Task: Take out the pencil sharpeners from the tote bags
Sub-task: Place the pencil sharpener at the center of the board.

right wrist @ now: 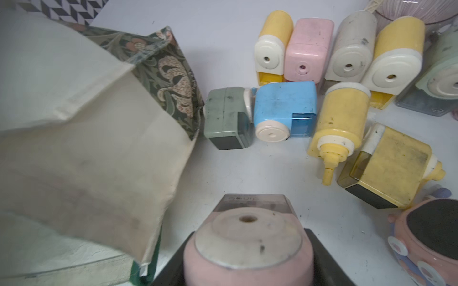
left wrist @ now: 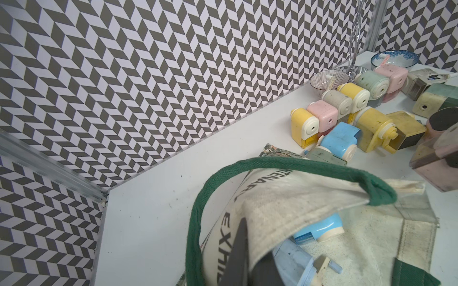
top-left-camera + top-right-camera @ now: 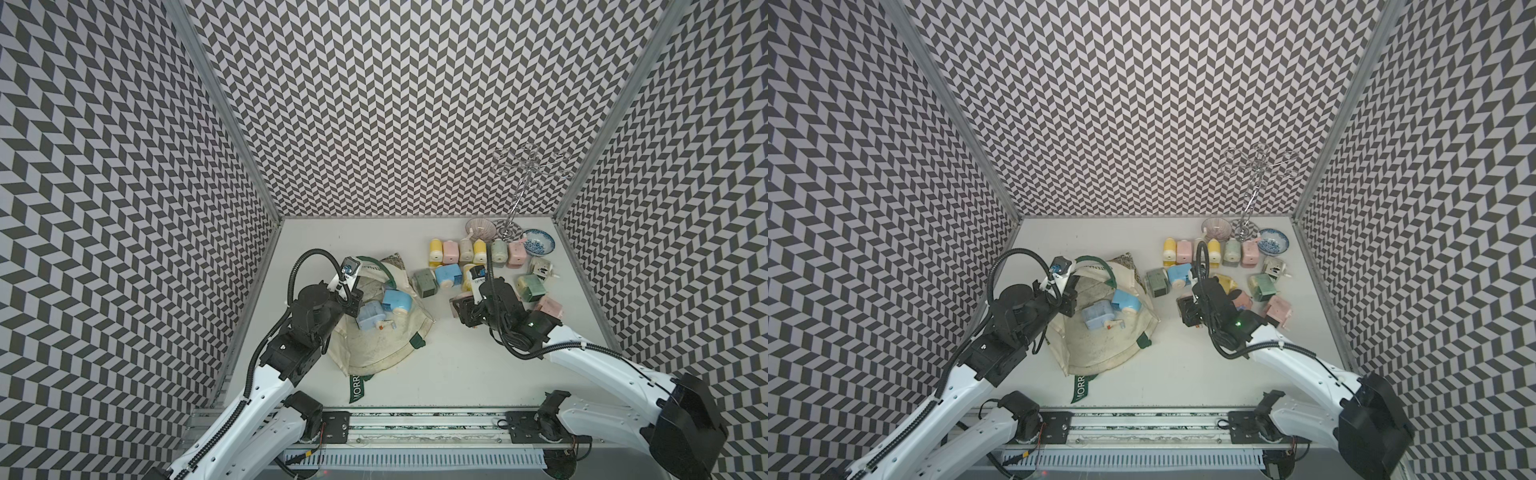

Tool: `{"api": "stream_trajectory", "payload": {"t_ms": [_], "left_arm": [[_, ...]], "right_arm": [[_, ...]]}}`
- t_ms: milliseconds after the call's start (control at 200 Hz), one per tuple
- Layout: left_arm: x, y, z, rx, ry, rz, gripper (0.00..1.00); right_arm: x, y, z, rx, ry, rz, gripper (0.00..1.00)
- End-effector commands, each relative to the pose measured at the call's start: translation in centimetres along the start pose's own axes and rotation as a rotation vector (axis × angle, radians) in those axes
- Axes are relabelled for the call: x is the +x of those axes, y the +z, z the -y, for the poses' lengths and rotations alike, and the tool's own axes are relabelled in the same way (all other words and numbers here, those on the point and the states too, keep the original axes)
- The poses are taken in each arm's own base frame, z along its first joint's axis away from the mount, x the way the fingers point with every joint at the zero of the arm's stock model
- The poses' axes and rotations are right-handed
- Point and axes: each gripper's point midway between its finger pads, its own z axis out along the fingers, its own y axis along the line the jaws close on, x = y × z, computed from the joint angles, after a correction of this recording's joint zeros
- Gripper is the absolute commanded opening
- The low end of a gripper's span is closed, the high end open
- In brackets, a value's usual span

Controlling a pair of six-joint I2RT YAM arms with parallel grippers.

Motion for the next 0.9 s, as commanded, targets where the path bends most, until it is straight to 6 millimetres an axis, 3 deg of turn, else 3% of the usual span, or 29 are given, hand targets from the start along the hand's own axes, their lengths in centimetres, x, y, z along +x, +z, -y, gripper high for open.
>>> {"api": "stream_trajectory", "payload": {"t_ms": [0, 145, 466, 891], "left_arm": [[-5.1, -1.4, -0.4, -0.006, -0.022, 0.156, 0.00], [-5.0, -1.3, -0.3, -0.003, -0.021, 0.153, 0.00], [-5.1, -1.4, -0.2, -0.001, -0.020, 0.155, 0.00], [-4.8, -1.2, 0.1, 0.006, -0.015, 0.149, 0.00]], "right_arm": [[-0.7, 0.5, 1.3, 0.023, 0.050, 0.013, 0.43], [-0.3, 1.6, 3.6, 0.091, 0.080, -0.024, 0.43], [1.9, 4.2, 5.9, 0.164, 0.096, -0.167, 0.43], [2.6, 4.0, 10.6, 0.355, 0.161, -0.166, 0.43]]}}
